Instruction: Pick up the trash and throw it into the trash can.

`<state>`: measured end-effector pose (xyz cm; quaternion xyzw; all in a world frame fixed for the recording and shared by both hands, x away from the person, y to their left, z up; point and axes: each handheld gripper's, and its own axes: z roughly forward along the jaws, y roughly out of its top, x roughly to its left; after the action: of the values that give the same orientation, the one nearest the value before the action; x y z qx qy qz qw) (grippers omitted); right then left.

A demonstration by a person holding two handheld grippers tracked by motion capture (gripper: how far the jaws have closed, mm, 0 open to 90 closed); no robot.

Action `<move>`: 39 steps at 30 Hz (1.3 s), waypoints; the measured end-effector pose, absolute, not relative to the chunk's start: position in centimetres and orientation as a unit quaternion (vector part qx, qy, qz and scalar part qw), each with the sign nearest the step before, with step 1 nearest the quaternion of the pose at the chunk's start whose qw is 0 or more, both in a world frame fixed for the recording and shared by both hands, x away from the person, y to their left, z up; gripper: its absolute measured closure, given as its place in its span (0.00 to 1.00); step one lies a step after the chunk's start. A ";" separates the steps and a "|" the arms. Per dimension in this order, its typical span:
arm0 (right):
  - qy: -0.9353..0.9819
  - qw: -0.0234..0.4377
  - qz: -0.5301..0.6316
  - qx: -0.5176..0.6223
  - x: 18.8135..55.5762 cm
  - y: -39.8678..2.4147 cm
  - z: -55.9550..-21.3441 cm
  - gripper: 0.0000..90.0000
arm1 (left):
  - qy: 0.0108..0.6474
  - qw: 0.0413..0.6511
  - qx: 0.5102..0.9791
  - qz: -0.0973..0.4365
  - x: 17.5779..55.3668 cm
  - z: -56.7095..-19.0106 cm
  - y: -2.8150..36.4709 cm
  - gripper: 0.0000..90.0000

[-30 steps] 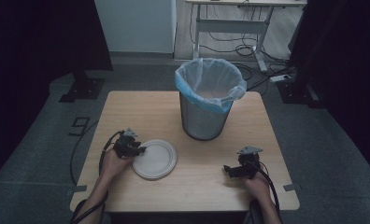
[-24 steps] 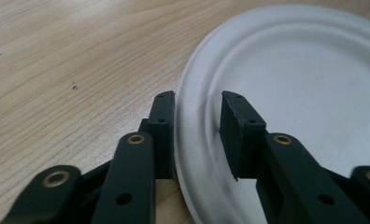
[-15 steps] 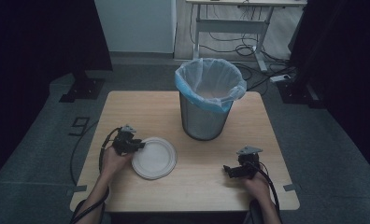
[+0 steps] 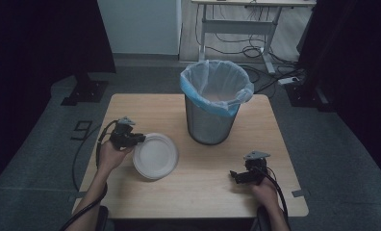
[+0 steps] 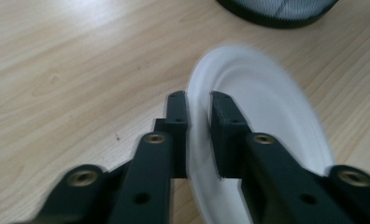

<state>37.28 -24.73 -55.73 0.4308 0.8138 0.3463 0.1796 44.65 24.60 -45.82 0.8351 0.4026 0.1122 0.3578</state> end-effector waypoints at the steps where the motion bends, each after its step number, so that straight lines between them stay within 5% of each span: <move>1: 0.814 0.180 0.347 0.430 37.3 -24.7 -55.7 0.00 | 0.402 0.360 0.834 0.112 44.7 -45.5 24.6 0.88; 20: 0.814 0.180 0.346 0.429 37.3 -24.7 -55.7 0.00 | 0.382 0.399 0.824 0.129 45.2 -38.6 24.0 0.98; 39: 0.815 0.180 0.347 0.428 37.2 -24.7 -55.7 0.00 | 0.366 0.363 0.840 0.168 47.2 -34.2 21.5 1.00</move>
<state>37.22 -24.69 -55.73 0.4276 0.8153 0.3466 0.1799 47.24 21.49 -34.24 0.8400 0.3659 0.1684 0.3635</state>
